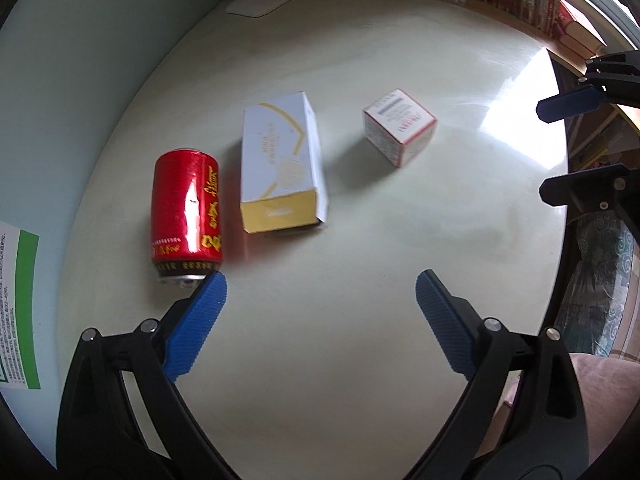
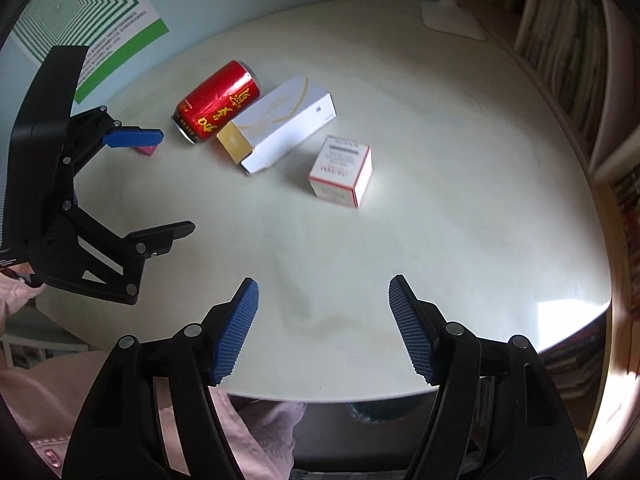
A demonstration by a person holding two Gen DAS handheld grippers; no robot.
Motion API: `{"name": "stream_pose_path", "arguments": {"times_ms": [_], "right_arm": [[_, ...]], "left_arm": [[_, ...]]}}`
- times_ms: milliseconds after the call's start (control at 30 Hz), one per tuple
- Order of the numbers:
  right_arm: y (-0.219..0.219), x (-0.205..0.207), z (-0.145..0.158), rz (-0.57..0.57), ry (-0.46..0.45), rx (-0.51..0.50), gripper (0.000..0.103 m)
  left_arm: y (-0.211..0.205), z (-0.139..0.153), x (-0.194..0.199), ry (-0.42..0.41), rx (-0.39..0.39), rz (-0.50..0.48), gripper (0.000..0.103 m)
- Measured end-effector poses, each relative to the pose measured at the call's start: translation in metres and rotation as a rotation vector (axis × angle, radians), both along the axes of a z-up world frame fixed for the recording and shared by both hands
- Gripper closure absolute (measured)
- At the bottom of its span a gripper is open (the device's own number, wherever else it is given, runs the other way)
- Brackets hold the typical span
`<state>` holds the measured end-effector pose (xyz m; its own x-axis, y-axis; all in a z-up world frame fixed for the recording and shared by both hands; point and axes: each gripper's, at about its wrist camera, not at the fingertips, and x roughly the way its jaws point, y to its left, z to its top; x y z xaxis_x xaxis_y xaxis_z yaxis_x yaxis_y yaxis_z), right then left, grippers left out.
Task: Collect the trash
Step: 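Swing both open tools back over the table, then grasp the white-and-gold box with the left tool while the right tool grasps the Shiseido box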
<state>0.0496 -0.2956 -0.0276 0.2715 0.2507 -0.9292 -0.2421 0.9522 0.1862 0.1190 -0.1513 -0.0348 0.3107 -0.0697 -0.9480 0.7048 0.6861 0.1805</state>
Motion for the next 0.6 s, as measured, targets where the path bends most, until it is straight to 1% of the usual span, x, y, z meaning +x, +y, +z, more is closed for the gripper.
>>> {"name": "stream_pose_path", "arguments": {"times_ms": [433,600], "right_arm": [[0.015,0.06,-0.024,0.0,0.066,0.006,0.034],[0.022,0.079,-0.032,0.004,0.083,0.001,0.034]], "left_arm": [[-0.011,-0.029,0.057,0.05,0.028,-0.015,0.009],[-0.015,-0.039,0.079,0.072,0.022,-0.016,0.009]]}}
